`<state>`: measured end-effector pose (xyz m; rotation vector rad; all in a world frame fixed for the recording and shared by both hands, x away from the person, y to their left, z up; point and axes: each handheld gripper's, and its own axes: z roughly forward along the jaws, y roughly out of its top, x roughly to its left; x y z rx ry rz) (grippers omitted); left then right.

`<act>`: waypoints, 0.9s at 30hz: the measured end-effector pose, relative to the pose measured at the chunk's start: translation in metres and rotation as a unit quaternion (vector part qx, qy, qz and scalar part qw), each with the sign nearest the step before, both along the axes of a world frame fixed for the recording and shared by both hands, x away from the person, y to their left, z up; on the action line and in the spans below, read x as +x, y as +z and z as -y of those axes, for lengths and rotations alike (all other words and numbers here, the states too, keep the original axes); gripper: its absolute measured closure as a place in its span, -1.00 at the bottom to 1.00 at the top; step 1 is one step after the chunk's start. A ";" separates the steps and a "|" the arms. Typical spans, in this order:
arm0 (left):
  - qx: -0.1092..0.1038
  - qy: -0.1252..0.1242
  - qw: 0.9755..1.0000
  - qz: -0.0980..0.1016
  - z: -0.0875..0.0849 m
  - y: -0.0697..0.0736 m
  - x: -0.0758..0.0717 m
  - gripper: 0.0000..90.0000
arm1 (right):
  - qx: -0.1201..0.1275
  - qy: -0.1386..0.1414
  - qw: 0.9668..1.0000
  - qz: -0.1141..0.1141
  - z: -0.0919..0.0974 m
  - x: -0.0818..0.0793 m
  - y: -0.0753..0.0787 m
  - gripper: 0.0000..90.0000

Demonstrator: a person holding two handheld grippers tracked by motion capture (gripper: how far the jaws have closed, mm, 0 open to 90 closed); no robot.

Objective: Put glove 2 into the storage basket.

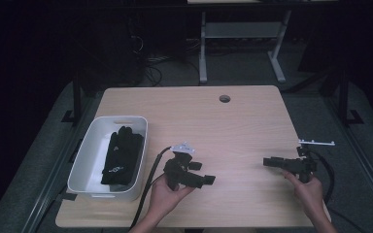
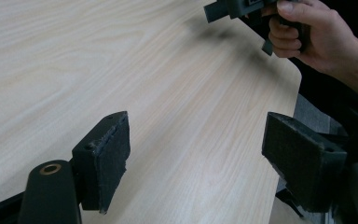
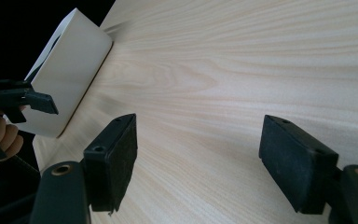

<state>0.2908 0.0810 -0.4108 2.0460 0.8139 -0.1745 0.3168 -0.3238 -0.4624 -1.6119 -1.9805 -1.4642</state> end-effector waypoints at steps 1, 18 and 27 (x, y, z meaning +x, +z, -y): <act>-0.001 0.002 1.000 0.000 0.000 -0.001 -0.001 -0.50 | 0.001 -0.001 1.000 0.000 0.000 -0.001 0.000 -0.40; -0.003 -0.003 1.000 0.013 -0.006 -0.011 -0.018 -0.49 | -0.006 0.003 1.000 -0.001 -0.001 -0.010 -0.010 -0.42; 0.001 -0.010 1.000 0.020 -0.007 -0.015 -0.026 -0.49 | -0.004 0.003 1.000 0.001 -0.002 -0.015 -0.012 -0.43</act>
